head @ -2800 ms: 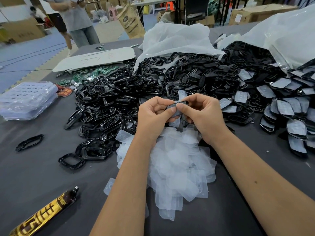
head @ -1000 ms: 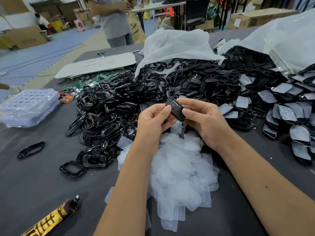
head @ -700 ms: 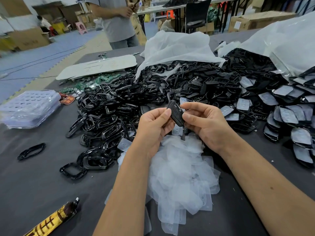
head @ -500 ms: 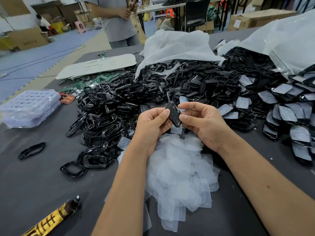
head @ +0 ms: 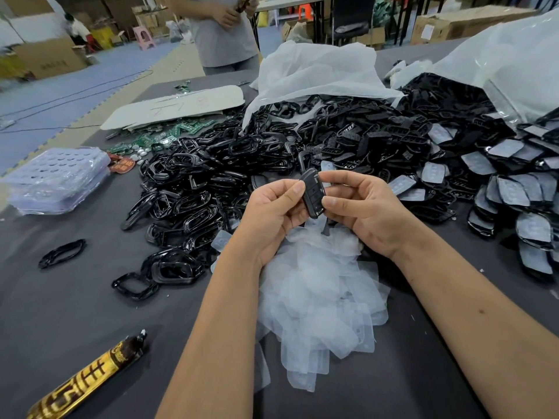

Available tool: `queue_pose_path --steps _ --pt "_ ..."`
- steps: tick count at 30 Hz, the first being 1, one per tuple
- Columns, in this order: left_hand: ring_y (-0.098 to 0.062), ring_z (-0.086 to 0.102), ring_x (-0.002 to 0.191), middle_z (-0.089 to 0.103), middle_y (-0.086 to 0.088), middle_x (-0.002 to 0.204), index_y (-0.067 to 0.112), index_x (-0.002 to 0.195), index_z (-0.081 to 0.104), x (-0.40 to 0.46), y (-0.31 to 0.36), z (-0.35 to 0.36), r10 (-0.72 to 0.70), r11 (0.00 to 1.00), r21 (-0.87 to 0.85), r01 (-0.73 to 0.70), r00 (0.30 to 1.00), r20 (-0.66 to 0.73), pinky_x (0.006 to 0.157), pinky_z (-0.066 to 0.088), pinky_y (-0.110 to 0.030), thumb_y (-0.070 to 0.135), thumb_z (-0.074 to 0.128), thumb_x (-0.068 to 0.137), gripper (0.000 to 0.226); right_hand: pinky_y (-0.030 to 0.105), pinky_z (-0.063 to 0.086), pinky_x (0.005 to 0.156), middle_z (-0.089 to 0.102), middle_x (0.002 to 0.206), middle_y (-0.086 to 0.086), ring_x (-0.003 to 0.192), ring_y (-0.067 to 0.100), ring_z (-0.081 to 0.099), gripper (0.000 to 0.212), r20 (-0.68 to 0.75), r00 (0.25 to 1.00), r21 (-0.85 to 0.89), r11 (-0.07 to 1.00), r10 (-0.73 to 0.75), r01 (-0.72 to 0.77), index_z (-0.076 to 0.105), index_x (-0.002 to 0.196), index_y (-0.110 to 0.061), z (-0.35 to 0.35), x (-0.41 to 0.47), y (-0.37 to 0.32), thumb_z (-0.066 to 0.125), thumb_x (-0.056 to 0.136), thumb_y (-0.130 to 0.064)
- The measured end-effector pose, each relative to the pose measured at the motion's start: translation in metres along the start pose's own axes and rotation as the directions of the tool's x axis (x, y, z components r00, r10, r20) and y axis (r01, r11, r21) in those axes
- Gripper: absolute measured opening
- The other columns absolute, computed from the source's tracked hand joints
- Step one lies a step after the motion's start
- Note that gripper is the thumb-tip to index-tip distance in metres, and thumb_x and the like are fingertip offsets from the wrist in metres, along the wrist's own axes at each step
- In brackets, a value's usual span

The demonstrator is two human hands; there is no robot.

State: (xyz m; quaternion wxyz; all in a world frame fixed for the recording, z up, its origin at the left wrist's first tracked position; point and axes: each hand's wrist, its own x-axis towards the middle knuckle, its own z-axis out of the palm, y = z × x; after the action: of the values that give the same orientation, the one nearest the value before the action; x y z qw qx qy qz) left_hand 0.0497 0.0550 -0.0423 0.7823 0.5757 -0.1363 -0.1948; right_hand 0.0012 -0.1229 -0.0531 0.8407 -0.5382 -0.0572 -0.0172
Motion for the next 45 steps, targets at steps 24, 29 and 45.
queue_pose_path --steps 24,29,45 --pt "-0.011 0.067 0.075 0.075 -0.001 0.079 0.025 0.085 0.079 0.009 0.013 0.024 0.200 0.855 0.473 -0.211 0.977 0.075 0.075 0.059 -0.026 0.002 0.071 0.092 0.025 0.026 0.060 0.078 0.077 0.081 -0.003 0.078 0.010 0.071 0.032 -0.072 0.958 -0.677 0.719 -0.277 0.157 0.077 0.086 -0.021 -0.013 -0.019 -0.045 0.077 0.084 0.011" --pt "-0.017 0.072 0.085 0.079 -0.006 0.092 0.012 0.101 0.081 0.040 -0.002 0.105 0.265 0.693 0.671 -0.262 0.959 0.101 0.087 0.058 -0.035 -0.010 0.063 0.086 0.032 0.009 0.048 0.072 0.074 0.080 -0.012 0.074 0.000 0.066 0.026 -0.140 0.871 -0.952 0.306 -0.471 0.013 0.082 0.090 -0.025 -0.049 -0.039 -0.082 0.081 0.081 -0.001" --pt "-0.028 0.058 0.119 0.069 -0.008 0.123 0.017 0.122 0.073 0.052 -0.024 0.156 0.412 0.355 0.923 -0.148 0.911 -0.012 0.104 0.046 -0.036 -0.002 0.059 0.084 0.045 0.046 0.054 0.101 0.078 0.101 0.004 0.104 0.031 0.069 0.036 -0.427 0.749 -0.867 -0.004 -0.506 -0.498 0.082 0.093 -0.023 -0.090 -0.066 -0.124 0.059 0.083 0.002"
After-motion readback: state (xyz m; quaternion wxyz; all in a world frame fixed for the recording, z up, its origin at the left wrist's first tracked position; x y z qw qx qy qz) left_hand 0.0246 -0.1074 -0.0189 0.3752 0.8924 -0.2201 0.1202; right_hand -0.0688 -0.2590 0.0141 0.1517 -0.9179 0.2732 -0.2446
